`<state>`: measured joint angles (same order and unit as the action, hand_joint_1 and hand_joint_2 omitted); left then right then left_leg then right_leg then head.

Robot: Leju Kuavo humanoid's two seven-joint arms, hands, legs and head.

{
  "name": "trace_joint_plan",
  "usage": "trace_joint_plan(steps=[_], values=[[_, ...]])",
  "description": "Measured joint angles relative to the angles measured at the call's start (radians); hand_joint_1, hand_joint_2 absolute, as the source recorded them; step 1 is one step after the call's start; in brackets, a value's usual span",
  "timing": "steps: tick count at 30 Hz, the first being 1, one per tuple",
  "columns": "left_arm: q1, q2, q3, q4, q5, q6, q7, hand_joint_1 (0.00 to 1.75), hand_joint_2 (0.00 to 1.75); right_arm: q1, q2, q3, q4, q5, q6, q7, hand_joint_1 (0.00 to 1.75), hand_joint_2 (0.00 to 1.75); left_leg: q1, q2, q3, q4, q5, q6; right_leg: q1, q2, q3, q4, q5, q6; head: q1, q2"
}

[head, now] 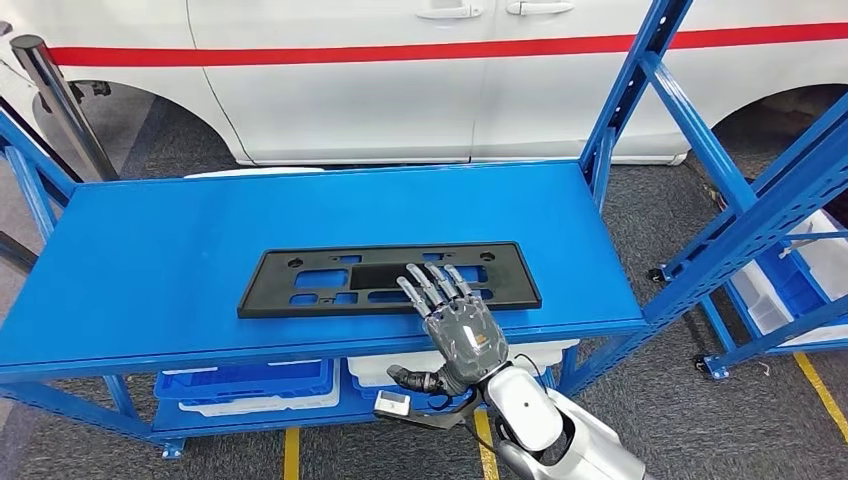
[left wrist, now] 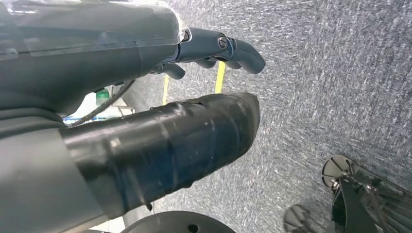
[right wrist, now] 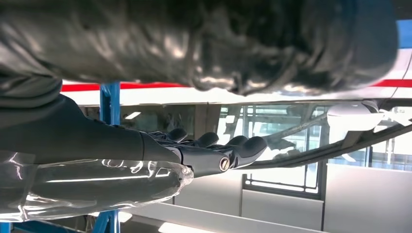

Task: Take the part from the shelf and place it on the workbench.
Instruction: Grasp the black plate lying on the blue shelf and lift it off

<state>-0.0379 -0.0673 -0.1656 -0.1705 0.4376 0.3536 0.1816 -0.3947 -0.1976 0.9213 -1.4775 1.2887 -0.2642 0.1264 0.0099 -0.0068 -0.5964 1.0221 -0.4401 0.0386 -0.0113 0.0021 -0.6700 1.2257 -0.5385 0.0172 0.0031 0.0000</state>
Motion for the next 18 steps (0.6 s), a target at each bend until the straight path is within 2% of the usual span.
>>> trace_joint_plan(steps=[2,3,5,6,8,9,11,12,13,14,15,17,18], values=[[0.0,0.0,0.0,0.0,0.0,0.0,0.0,0.0,0.0,-0.004,0.0,0.0,0.0,-0.008,0.012,-0.002,0.0,0.0,-0.002,-0.001,0.004,0.001,-0.004,-0.006,0.001,-0.001,0.057,-0.131,0.059,-0.006,0.0,0.0],[0.0,0.0,0.0,0.0,0.0,0.0,0.0,0.0,0.0,-0.007,0.0,0.001,0.001,-0.016,0.021,-0.003,0.0,0.0,-0.003,-0.001,0.004,0.002,-0.004,-0.011,0.004,0.0,0.074,-0.173,0.072,-0.009,0.0,0.0],[-0.001,0.0,0.0,0.0,0.0,0.0,-0.001,0.0,0.0,-0.012,0.0,0.001,0.003,-0.04,0.043,-0.006,0.0,0.0,-0.005,-0.001,0.003,0.001,-0.004,-0.021,0.01,0.001,0.08,-0.193,0.073,-0.016,0.0,0.0],[-0.001,0.0,0.0,0.0,0.001,0.0,-0.001,0.0,0.0,-0.014,-0.001,0.001,0.004,-0.054,0.053,-0.009,0.0,0.0,-0.004,-0.001,0.003,0.0,-0.004,-0.026,0.008,0.001,0.081,-0.196,0.076,-0.021,0.0,0.0],[-0.001,0.0,0.0,0.0,0.001,0.0,-0.002,0.0,0.0,-0.021,-0.001,0.002,0.006,-0.081,0.068,-0.017,0.0,0.0,-0.002,0.0,-0.006,0.027,-0.026,-0.035,0.004,0.0,0.087,-0.204,0.081,-0.034,-0.001,0.0],[-0.001,0.0,0.0,0.0,0.001,0.0,-0.002,0.0,0.0,-0.026,-0.001,0.002,0.007,-0.095,0.075,-0.023,0.0,0.0,-0.001,0.0,-0.024,0.068,-0.051,-0.039,0.003,-0.001,0.09,-0.207,0.083,-0.04,-0.001,0.0],[-0.001,0.001,0.0,0.0,0.0,-0.001,-0.002,0.0,0.0,-0.036,-0.001,0.002,0.011,-0.126,0.086,-0.038,0.0,0.0,0.001,0.001,-0.08,0.194,-0.113,-0.043,0.005,-0.003,0.09,-0.207,0.083,-0.046,-0.001,0.0],[-0.001,0.001,0.0,0.0,0.0,-0.001,-0.002,0.0,0.0,-0.039,-0.001,0.002,0.014,-0.14,0.09,-0.045,0.0,0.0,0.001,0.001,-0.107,0.25,-0.132,-0.045,0.006,-0.003,0.09,-0.205,0.082,-0.047,0.0,0.0],[-0.001,0.001,0.0,0.0,-0.001,-0.002,-0.002,0.0,0.0,-0.041,-0.001,0.002,0.017,-0.151,0.093,-0.052,0.0,0.0,0.001,0.001,-0.123,0.282,-0.137,-0.046,0.007,-0.004,0.09,-0.204,0.081,-0.048,0.0,0.0],[-0.001,0.001,0.0,0.0,-0.001,-0.002,-0.002,0.0,0.0,-0.043,-0.001,0.003,0.02,-0.158,0.096,-0.057,0.0,0.0,0.001,0.001,-0.125,0.286,-0.128,-0.046,0.008,-0.004,0.09,-0.203,0.08,-0.048,-0.001,0.0],[0.0,0.001,0.0,0.0,-0.002,-0.003,-0.002,0.0,0.0,-0.045,-0.001,0.003,0.022,-0.163,0.098,-0.06,0.0,0.0,0.001,0.001,-0.113,0.26,-0.106,-0.046,0.008,-0.004,0.091,-0.201,0.079,-0.048,-0.001,0.0],[0.0,0.003,0.0,0.0,-0.002,-0.003,-0.003,0.0,0.0,-0.05,-0.001,0.005,0.025,-0.167,0.1,-0.064,0.0,0.0,0.001,0.001,-0.059,0.144,-0.046,-0.042,0.008,-0.002,0.093,-0.197,0.075,-0.045,-0.001,0.0],[0.0,0.004,0.0,0.0,-0.002,-0.004,-0.003,0.0,0.0,-0.053,-0.001,0.005,0.026,-0.169,0.1,-0.065,0.0,0.0,0.0,0.001,-0.03,0.084,-0.025,-0.039,0.01,-0.002,0.092,-0.194,0.073,-0.042,-0.001,0.0]])
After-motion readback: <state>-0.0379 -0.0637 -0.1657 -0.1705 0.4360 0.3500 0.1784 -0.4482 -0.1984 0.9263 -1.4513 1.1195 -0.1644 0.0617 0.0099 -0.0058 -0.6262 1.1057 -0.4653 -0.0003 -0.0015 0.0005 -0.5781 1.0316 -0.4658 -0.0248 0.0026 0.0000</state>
